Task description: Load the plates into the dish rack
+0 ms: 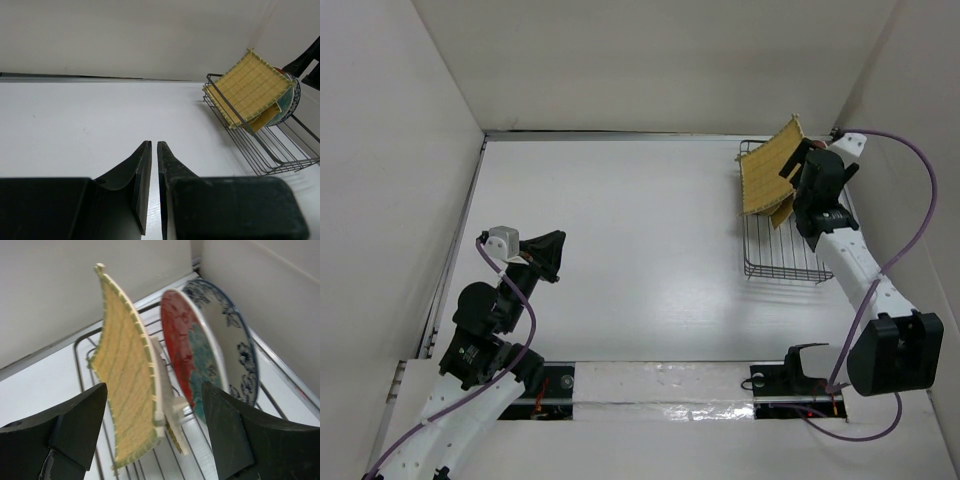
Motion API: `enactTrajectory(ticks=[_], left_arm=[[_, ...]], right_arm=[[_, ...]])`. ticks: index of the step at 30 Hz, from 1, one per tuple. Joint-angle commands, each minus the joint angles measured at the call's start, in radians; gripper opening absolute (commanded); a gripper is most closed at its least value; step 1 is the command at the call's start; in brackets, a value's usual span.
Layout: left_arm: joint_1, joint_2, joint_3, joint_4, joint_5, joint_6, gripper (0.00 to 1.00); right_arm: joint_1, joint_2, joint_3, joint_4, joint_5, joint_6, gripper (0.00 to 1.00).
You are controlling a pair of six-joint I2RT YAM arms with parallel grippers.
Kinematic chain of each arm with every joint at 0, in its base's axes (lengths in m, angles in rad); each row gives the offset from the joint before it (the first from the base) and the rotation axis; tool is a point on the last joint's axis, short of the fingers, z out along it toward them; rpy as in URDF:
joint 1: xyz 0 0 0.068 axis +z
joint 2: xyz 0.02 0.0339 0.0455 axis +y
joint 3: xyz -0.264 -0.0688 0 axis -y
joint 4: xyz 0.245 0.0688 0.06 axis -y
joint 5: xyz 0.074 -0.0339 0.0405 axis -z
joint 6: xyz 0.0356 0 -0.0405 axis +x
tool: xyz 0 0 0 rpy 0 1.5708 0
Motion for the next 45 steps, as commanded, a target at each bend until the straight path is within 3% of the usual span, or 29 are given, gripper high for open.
enactTrajectory(ticks=[1, 7, 11, 17, 20, 24, 26, 27, 29, 40, 45], left_arm=[[0.001, 0.012, 0.022, 0.045, 0.009, -0.005, 0.08], [0.001, 0.015, 0.024, 0.048, 0.012, -0.004, 0.08], [0.001, 0.013, 0.022, 0.049, 0.01, -0.004, 0.08], [0.001, 0.012, 0.024, 0.046, 0.004, -0.002, 0.08], [0.001, 0.013, 0.024, 0.048, 0.004, -0.001, 0.08], [0.001, 0.009, 0.024, 0.046, 0.001, -0.001, 0.08], [0.001, 0.01, 0.024, 0.046, 0.004, -0.001, 0.08], [0.001, 0.009, 0.024, 0.048, 0.006, -0.001, 0.08], [0.001, 0.01, 0.024, 0.048, 0.009, -0.001, 0.08], [0.001, -0.002, 0.022, 0.045, 0.007, -0.001, 0.08], [0.001, -0.004, 0.022, 0.045, 0.006, -0.001, 0.08]], right_arm=[[-0.026, -0.033, 0.018, -0.045, -0.063, 0.067, 0.82], [-0.086, -0.123, -0.039, 0.003, -0.118, 0.098, 0.82], [-0.13, -0.039, 0.012, -0.067, -0.232, 0.098, 0.81], [-0.141, 0.047, 0.048, -0.055, -0.246, 0.099, 0.76], [-0.141, 0.104, 0.101, -0.068, -0.259, 0.082, 0.66], [-0.13, 0.109, 0.115, -0.045, -0.197, 0.061, 0.29], [-0.108, 0.095, 0.111, -0.04, -0.151, 0.035, 0.18], [-0.098, 0.09, 0.113, -0.04, -0.138, 0.026, 0.08], [-0.071, 0.078, 0.118, -0.04, -0.093, -0.004, 0.0], [0.08, 0.023, 0.18, 0.153, 0.128, -0.22, 0.0], [0.08, 0.013, 0.208, 0.204, 0.194, -0.304, 0.0]])
